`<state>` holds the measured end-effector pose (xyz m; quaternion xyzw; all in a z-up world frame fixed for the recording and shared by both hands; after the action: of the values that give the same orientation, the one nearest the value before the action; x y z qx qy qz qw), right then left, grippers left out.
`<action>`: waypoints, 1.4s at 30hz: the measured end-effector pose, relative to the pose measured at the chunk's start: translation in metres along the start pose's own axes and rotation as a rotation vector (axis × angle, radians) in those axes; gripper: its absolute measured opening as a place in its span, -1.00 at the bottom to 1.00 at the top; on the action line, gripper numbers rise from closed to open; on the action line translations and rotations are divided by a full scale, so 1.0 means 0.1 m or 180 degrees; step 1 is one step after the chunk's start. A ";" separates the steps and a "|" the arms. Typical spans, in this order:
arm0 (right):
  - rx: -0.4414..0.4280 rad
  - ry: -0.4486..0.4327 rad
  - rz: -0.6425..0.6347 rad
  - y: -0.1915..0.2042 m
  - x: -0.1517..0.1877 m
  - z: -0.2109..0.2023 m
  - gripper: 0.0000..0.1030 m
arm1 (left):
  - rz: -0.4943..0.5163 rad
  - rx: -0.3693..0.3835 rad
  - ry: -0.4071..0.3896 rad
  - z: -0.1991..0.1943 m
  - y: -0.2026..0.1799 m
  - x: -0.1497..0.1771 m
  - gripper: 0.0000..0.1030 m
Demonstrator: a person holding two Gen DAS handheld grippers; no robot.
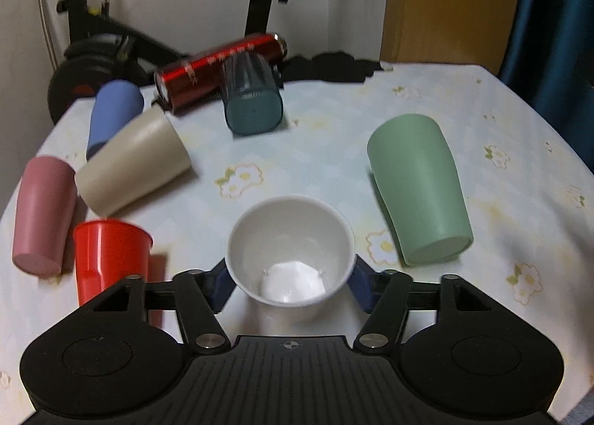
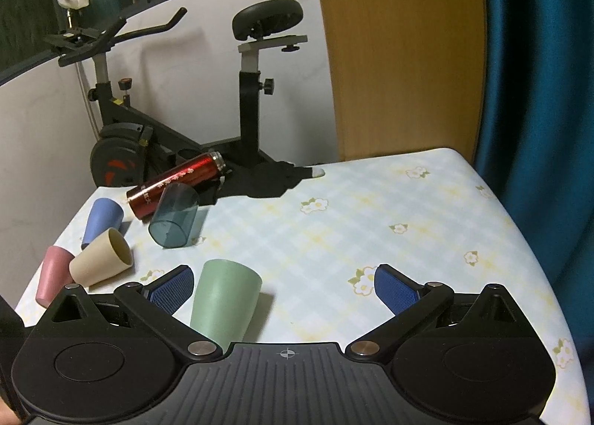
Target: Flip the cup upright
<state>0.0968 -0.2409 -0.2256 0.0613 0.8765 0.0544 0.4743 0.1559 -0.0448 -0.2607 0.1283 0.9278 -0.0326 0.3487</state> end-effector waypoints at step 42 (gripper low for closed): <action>-0.0259 -0.0605 -0.0148 0.54 -0.42 -1.31 1.00 | -0.0466 -0.0490 -0.1855 -2.48 0.28 -0.39 1.00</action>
<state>0.0123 -0.1990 -0.1116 0.0266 0.8258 0.0729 0.5586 0.0331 0.0109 -0.0467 0.0196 0.7953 -0.0226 0.6055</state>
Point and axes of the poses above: each gripper's, at about its wrist camera, not at the fingertips, and z roughly the way its jaws point, y to its left, x to its underside, the point moved 1 cm from there along z, roughly the way its jaws point
